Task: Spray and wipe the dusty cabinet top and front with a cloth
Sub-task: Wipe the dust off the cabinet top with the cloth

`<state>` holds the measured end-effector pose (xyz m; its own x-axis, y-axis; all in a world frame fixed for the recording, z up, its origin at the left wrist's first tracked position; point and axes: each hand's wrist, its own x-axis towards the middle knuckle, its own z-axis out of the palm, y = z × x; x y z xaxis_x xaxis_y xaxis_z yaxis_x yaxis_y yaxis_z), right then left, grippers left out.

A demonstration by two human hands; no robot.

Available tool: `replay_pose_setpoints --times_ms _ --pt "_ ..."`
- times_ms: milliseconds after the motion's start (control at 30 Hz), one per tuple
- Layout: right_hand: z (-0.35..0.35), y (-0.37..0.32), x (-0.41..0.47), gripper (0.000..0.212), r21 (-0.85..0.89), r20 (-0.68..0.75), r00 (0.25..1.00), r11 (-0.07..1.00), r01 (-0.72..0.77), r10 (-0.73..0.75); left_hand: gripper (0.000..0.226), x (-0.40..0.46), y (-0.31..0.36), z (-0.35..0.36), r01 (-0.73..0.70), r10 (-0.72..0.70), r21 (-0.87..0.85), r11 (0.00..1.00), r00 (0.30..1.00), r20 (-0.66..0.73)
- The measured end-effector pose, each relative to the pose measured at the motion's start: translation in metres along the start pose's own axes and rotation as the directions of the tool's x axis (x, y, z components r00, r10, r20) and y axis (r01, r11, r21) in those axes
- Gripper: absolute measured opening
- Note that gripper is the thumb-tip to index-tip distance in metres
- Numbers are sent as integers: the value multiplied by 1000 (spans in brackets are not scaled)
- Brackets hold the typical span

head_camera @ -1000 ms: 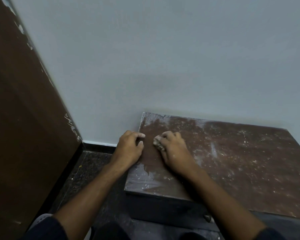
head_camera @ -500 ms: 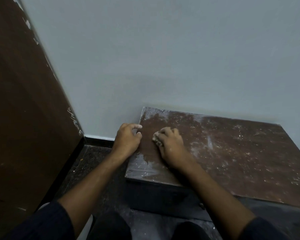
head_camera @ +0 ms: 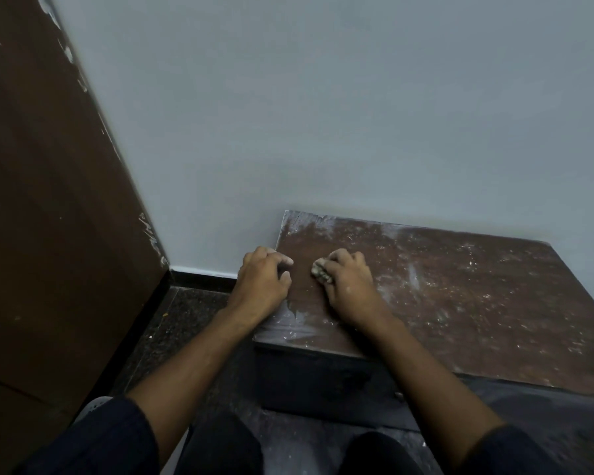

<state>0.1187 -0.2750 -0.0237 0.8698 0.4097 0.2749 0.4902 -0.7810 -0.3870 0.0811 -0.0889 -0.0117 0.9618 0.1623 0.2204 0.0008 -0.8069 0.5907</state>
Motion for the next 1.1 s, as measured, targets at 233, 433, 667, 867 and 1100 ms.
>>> replay_pose_setpoints --times_ms 233,433,667,867,1100 --pt "-9 1 -18 33 19 52 993 994 106 -106 22 -1 6 -5 -7 8 -36 999 999 39" --pt "-10 2 -7 27 -8 -13 999 999 -40 40 30 -4 9 -11 80 -80 -47 996 997 -6" --pt "-24 20 -21 31 14 -12 999 999 -39 39 27 -10 5 -3 -5 6 -23 1000 999 35" --pt "-18 5 -66 32 39 83 981 984 174 -177 19 -12 21 8 -256 257 -29 966 950 178" --pt "-22 9 -76 30 -1 -30 1000 1000 -4 4 21 -23 32 16 -304 299 -12 953 930 215"
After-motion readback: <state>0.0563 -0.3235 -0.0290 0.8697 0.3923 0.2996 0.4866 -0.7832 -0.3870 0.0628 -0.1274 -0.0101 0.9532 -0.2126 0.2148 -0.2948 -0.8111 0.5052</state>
